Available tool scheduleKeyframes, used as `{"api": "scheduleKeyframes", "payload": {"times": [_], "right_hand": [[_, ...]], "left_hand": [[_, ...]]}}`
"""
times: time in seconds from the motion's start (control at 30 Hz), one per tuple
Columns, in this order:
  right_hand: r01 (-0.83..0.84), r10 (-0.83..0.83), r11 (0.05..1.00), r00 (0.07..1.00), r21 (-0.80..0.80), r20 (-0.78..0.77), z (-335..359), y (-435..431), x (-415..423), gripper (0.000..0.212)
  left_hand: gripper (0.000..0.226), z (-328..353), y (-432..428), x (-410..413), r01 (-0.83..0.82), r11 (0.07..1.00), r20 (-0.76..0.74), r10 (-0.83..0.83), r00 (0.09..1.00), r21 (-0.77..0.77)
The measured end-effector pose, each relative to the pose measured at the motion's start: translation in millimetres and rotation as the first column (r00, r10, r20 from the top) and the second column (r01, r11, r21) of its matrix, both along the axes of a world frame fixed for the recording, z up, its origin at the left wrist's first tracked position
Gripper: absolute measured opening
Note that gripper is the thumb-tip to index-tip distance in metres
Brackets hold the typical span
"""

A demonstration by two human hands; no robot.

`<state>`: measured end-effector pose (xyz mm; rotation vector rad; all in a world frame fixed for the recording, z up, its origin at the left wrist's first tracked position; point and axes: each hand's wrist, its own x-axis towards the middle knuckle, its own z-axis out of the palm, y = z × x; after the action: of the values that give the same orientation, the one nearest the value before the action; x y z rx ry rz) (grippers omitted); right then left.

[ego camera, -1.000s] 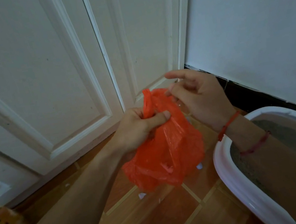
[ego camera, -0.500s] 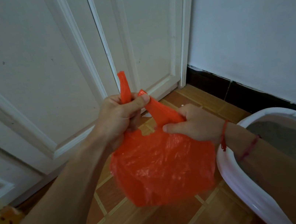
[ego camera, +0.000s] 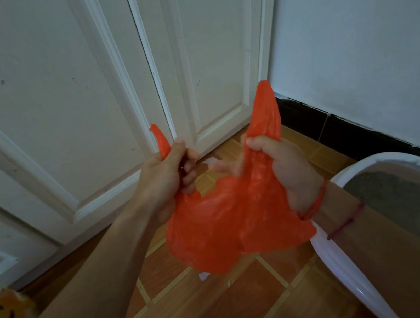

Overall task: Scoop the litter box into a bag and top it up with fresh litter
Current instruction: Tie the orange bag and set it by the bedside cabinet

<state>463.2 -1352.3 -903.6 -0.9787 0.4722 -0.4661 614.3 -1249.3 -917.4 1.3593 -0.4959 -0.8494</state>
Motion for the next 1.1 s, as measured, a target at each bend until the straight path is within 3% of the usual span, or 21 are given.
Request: {"api": "scheduleKeyframes", "payload": {"times": [0.13,0.27,0.33,0.47,0.57,0.67,0.8,0.9,1.0,1.07,1.1], "right_hand": [[0.019,-0.023,0.991,0.999,0.135,0.034,-5.2,-7.0,1.7,0.011],[0.087,-0.062,0.984,0.985,0.154,-0.159,-20.2,-18.0,7.3,0.012],[0.09,-0.059,0.989,0.969,0.121,-0.24,-25.8,-20.6,7.9,0.017],[-0.03,0.033,0.999,0.937,0.014,-0.348,-26.5,-18.4,5.2,0.051],[-0.054,-0.019,0.983,0.922,-0.176,-0.386,-22.4,-12.3,5.7,0.052],[-0.119,-0.075,0.904,0.901,-0.412,-0.427,-19.2,-6.2,5.6,0.055],[-0.22,-0.075,0.724,0.917,-0.654,-0.391,-22.9,-5.0,3.2,0.042],[-0.205,-0.082,0.656,0.938,-0.726,-0.338,-24.7,-5.3,1.6,0.052],[-0.171,-0.145,0.576,0.941,-0.799,-0.306,-27.6,-4.8,3.0,0.047],[-0.119,-0.184,0.604,0.942,-0.788,-0.282,-32.5,-6.0,3.3,0.045],[-0.084,-0.184,0.666,0.944,-0.741,-0.273,-35.2,-6.1,3.5,0.046]], "left_hand": [[0.046,-2.4,5.9,6.2,-0.063,0.996,-0.221,0.046,0.974,-0.068],[0.056,1.6,4.4,3.6,-0.039,0.981,-0.399,-0.041,0.916,-0.192],[0.057,6.9,2.1,-1.6,0.033,0.982,-0.351,-0.097,0.931,-0.184],[0.046,15.1,-4.3,-16.9,0.168,0.986,-0.09,-0.167,0.982,-0.005],[0.036,12.5,-9.8,-28.5,0.23,0.96,0.075,-0.244,0.967,0.161],[0.028,6.1,-10.8,-36.8,0.302,0.907,0.24,-0.376,0.895,0.295],[0.026,4.1,-8.8,-46.7,0.377,0.855,0.443,-0.509,0.738,0.355],[0.014,-0.5,-10.6,-49.2,0.417,0.836,0.487,-0.548,0.68,0.358],[0.013,-6.2,-12.9,-49.9,0.434,0.812,0.486,-0.582,0.652,0.39],[0.018,-8.8,-13.3,-46.7,0.515,0.754,0.369,-0.652,0.662,0.408],[0.021,-10.6,-12.0,-42.7,0.579,0.709,0.274,-0.697,0.663,0.402]]}}
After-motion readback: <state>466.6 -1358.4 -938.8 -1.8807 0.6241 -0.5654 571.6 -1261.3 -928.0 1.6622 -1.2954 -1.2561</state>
